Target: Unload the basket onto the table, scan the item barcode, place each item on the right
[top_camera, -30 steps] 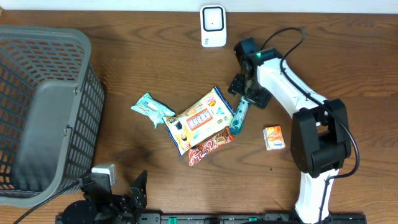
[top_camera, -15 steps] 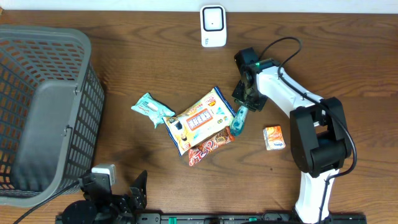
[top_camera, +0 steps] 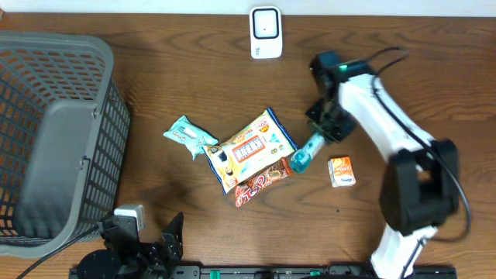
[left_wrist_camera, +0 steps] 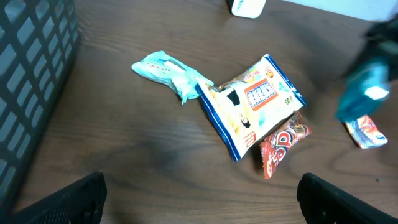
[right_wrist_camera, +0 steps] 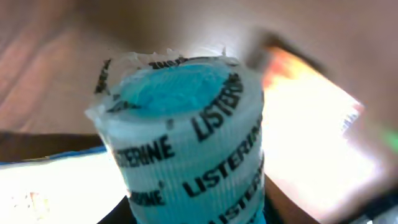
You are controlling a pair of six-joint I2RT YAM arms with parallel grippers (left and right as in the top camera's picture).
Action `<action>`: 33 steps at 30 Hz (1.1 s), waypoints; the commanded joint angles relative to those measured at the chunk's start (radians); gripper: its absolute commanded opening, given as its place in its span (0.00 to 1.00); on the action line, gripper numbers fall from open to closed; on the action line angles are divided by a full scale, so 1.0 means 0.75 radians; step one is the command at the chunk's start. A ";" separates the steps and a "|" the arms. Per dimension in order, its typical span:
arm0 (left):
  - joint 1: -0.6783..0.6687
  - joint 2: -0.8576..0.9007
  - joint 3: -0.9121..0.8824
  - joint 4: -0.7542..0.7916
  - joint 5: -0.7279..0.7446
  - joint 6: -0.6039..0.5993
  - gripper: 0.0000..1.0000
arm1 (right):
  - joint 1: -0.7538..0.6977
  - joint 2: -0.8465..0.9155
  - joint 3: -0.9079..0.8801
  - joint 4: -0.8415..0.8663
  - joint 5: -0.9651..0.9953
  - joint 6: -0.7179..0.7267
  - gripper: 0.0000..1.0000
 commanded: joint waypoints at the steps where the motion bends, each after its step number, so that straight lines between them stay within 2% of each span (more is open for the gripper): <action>1: 0.006 0.001 0.005 -0.001 0.017 0.002 0.98 | -0.051 -0.159 0.042 -0.275 -0.045 0.528 0.02; 3: 0.006 0.001 0.005 -0.001 0.017 0.003 0.98 | -0.063 -0.189 0.042 -0.392 -0.091 0.597 0.10; 4: 0.006 0.001 0.005 -0.001 0.017 0.003 0.98 | -0.063 -0.197 0.042 -0.437 -0.114 0.605 0.10; 6: 0.006 0.001 0.005 -0.001 0.017 0.003 0.98 | -0.062 -0.211 0.042 -0.544 -0.180 0.605 0.08; 10: 0.006 0.001 0.005 -0.001 0.017 0.003 0.98 | -0.053 -0.213 0.020 -0.549 -0.343 0.486 0.02; 17: 0.006 0.001 0.005 -0.001 0.017 0.003 0.98 | -0.039 -0.213 -0.059 -0.549 -0.651 0.781 0.01; 19: 0.006 0.001 0.005 -0.001 0.017 0.003 0.98 | -0.033 -0.213 -0.066 -0.549 -0.731 0.804 0.01; 29: 0.006 0.001 0.005 -0.001 0.017 0.003 0.98 | -0.031 -0.214 -0.066 -0.549 -0.781 0.797 0.02; 33: 0.006 0.001 0.005 -0.001 0.017 0.003 0.98 | -0.034 -0.214 -0.066 -0.549 -0.781 0.694 0.01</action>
